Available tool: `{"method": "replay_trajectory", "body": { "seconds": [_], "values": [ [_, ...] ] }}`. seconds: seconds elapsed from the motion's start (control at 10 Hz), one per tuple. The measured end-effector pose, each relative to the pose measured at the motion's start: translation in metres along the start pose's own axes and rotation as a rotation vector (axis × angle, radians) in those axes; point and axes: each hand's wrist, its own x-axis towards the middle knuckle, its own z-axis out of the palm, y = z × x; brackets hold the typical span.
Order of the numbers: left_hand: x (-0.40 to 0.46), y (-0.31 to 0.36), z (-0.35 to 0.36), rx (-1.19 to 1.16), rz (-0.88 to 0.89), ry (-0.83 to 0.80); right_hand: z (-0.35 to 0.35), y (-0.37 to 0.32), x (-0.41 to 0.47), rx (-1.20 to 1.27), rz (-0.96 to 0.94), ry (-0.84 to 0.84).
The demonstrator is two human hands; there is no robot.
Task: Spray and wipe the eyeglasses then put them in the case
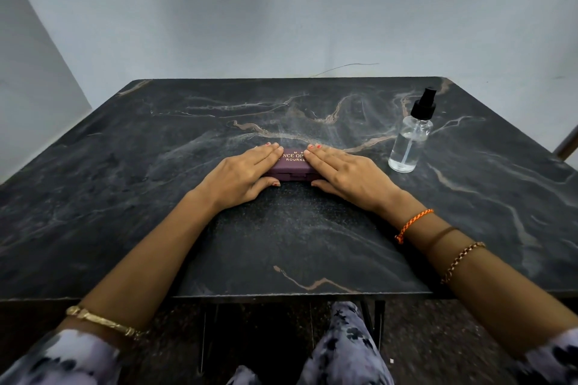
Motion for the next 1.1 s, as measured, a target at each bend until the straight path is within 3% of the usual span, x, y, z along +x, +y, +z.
{"method": "replay_trajectory", "body": {
  "seconds": [0.6, 0.9, 1.1],
  "values": [
    [0.0016, 0.0055, -0.0050, 0.050, -0.047, 0.002, -0.0005, -0.0027, -0.0010, 0.069, 0.065, -0.037],
    [0.0015, 0.0036, -0.0047, -0.038, -0.205, -0.064, -0.0006, 0.0030, -0.0048, 0.178, 0.284, -0.217],
    [-0.0003, -0.0022, -0.0005, -0.058, -0.327, -0.071, -0.0035, 0.0020, -0.0060, 0.157, 0.352, -0.098]
  ]
}}
